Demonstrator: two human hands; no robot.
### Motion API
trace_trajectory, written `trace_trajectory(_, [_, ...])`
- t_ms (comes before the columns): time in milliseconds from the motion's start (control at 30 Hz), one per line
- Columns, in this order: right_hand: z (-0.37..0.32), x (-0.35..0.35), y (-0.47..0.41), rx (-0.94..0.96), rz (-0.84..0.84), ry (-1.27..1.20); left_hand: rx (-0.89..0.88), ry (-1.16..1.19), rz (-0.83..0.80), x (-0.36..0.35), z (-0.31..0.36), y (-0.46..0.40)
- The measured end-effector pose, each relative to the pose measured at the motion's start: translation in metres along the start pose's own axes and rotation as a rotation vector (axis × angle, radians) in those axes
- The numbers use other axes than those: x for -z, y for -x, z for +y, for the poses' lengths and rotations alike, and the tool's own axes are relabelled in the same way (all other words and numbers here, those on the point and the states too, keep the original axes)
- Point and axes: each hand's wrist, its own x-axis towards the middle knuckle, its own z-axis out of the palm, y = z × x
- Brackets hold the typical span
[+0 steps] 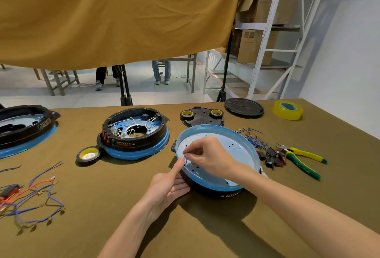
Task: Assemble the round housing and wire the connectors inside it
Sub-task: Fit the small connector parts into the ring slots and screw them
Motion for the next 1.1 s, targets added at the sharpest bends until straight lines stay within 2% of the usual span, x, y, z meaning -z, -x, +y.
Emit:
trace_trajectory(133, [0.000,-0.002,0.004,0.084,0.040,0.066,-0.004,-0.003,0.004,-0.001,0.000,0.000])
trace_trajectory(233, [-0.001,-0.005,0.005,0.126,0.000,0.110,-0.003,0.000,-0.006,0.000,0.001,0.001])
trace_trajectory(467, [0.002,-0.002,0.006,0.073,-0.059,0.026,-0.007,-0.016,-0.018,0.002,0.000,0.002])
trace_trajectory(833, [0.001,-0.001,0.000,0.050,-0.158,0.081,0.010,0.012,-0.042,0.002,0.001,0.004])
trace_trajectory(1100, [0.007,0.000,-0.007,-0.045,-0.184,0.017,0.017,0.026,-0.041,0.004,0.001,0.003])
